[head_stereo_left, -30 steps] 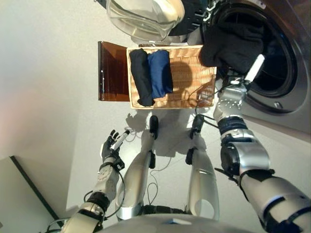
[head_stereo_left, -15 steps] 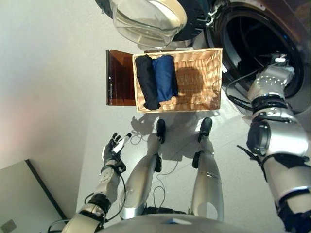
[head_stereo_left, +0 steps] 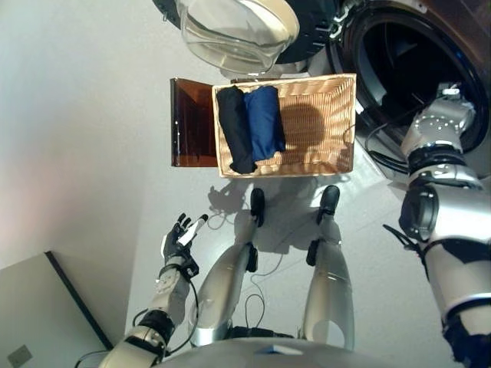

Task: Pick up the clothes and place them into the washing machine

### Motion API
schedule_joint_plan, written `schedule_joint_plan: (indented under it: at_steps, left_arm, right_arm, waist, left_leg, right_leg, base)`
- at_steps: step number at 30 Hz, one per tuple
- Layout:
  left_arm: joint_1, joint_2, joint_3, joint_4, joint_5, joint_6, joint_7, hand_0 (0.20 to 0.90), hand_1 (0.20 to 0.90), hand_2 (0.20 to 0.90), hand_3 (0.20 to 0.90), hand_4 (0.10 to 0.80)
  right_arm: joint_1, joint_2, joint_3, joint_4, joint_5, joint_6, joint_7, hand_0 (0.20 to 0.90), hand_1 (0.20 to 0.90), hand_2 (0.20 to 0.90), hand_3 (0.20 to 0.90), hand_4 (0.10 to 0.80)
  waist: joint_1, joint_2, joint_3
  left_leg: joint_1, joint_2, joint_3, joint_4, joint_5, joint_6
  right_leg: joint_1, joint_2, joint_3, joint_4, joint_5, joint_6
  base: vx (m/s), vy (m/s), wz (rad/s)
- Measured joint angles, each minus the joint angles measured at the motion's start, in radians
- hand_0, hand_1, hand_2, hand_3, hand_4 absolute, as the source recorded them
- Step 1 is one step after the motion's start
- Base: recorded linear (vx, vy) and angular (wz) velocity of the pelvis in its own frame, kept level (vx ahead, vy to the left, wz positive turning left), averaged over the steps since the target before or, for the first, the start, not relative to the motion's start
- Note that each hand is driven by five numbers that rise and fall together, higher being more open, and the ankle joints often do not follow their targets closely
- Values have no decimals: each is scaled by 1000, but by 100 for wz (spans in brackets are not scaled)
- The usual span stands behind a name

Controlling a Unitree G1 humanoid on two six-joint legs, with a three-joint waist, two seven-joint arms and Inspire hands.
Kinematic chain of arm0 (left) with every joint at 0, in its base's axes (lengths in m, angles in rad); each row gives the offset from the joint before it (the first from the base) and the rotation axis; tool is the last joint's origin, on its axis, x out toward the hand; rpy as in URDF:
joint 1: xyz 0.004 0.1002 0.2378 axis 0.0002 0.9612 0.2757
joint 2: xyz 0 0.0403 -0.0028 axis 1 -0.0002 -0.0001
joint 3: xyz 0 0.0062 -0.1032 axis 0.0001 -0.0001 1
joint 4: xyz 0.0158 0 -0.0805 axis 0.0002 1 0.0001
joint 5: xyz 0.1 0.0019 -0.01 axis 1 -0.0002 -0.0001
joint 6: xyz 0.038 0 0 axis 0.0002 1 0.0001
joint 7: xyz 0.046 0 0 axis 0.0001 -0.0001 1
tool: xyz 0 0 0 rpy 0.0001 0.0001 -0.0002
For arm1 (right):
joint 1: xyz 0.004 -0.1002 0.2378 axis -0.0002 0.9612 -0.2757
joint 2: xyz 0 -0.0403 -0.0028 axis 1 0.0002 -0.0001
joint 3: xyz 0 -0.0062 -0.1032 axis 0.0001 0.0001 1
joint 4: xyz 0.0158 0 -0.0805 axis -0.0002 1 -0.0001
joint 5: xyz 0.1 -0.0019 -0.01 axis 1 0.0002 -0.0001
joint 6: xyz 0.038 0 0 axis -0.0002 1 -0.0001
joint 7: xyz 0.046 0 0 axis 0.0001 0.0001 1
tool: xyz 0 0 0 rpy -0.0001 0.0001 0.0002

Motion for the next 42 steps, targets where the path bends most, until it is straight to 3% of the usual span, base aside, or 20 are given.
schedule_joint_plan:
  at_steps: [20,26,29,34,38,42]
  left_arm:
    - [0,-1,0,0,-2,0,2,900,900,900,900,800]
    - [0,-1,1,1,-2,0,4,900,900,900,900,800]
    - [0,-1,2,-4,-2,-1,9,900,900,900,900,800]
    - [4,3,4,-77,24,-4,44,900,900,900,900,800]
    - [0,2,7,-122,56,-14,70,900,900,900,900,800]
    - [-14,0,13,-125,79,-28,97,900,900,900,900,800]
  right_arm:
    - [-34,-8,3,62,0,15,-5,900,900,900,900,800]
    - [-41,-12,8,84,-71,30,-72,900,900,900,900,800]
    - [-71,-40,95,174,-203,113,-135,900,900,900,900,800]
    - [-83,-65,253,252,-654,357,-271,900,900,900,900,800]
    - [-50,-61,334,198,-1016,494,-350,900,900,900,900,800]
    - [54,-46,340,86,-1268,562,-391,900,900,900,900,800]
  waist:
    - [-1,0,0]
    - [-1,0,0]
    - [1,0,0]
    - [2,0,0]
    - [3,0,0]
    - [9,0,0]
  left_leg:
    - [1,1,2,0,0,0]
    - [4,1,3,0,0,0]
    - [5,0,3,0,2,3]
    - [6,1,3,0,5,6]
    - [7,2,2,0,4,5]
    - [7,3,2,0,4,6]
  right_leg:
    - [2,1,-1,0,-1,1]
    - [5,1,-1,1,0,0]
    - [6,1,-1,2,2,-1]
    - [5,1,-2,6,1,0]
    - [5,3,-3,11,-1,1]
    - [4,3,-3,11,-2,2]
  base:
    - [-2,0,0]
    - [0,0,0]
    - [-13,-2,0]
    - [-23,-7,0]
    - [-5,1,-1]
    - [0,0,0]
